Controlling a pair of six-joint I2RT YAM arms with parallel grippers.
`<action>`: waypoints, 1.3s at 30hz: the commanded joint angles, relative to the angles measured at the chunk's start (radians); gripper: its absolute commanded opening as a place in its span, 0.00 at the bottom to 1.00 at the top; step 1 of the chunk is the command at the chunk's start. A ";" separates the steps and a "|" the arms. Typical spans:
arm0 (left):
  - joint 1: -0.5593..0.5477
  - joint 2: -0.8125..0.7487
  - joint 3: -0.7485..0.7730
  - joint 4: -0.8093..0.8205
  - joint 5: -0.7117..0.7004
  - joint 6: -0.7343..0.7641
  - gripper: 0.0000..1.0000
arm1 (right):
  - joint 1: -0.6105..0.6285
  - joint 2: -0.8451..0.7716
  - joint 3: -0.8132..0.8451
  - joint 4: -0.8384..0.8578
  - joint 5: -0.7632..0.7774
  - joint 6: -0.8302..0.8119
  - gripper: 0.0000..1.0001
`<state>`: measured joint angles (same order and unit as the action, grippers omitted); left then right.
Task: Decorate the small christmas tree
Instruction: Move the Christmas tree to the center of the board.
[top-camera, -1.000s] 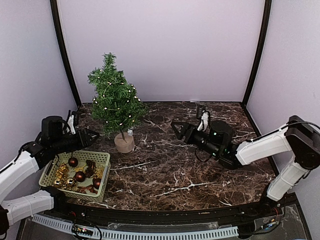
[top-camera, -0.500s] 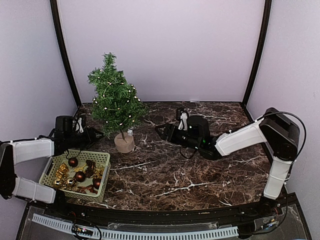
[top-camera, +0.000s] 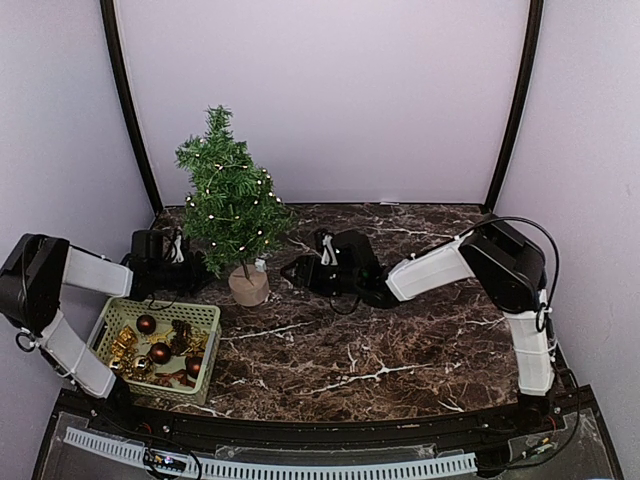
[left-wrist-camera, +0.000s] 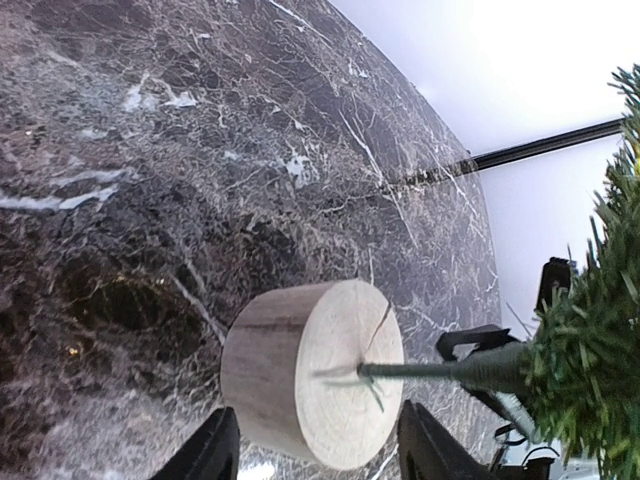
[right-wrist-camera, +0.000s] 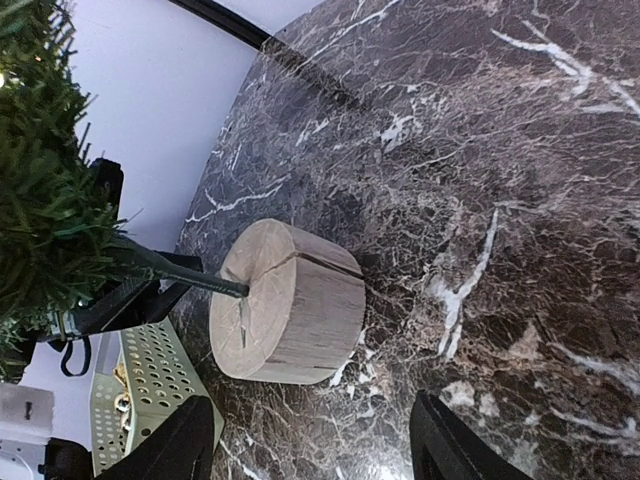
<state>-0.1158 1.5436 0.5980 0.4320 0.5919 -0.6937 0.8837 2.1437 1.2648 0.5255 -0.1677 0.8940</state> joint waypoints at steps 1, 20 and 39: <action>0.003 0.060 0.035 0.109 0.059 -0.021 0.59 | 0.007 0.074 0.100 -0.034 -0.073 0.022 0.67; -0.070 0.249 0.133 0.118 0.121 0.041 0.41 | 0.009 0.306 0.428 -0.161 -0.144 0.018 0.53; -0.314 0.316 0.204 0.171 0.071 -0.031 0.36 | -0.012 -0.036 -0.062 -0.140 0.016 0.003 0.49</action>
<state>-0.3717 1.8400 0.7692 0.5354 0.6357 -0.6796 0.8757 2.1845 1.3037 0.3668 -0.2092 0.8970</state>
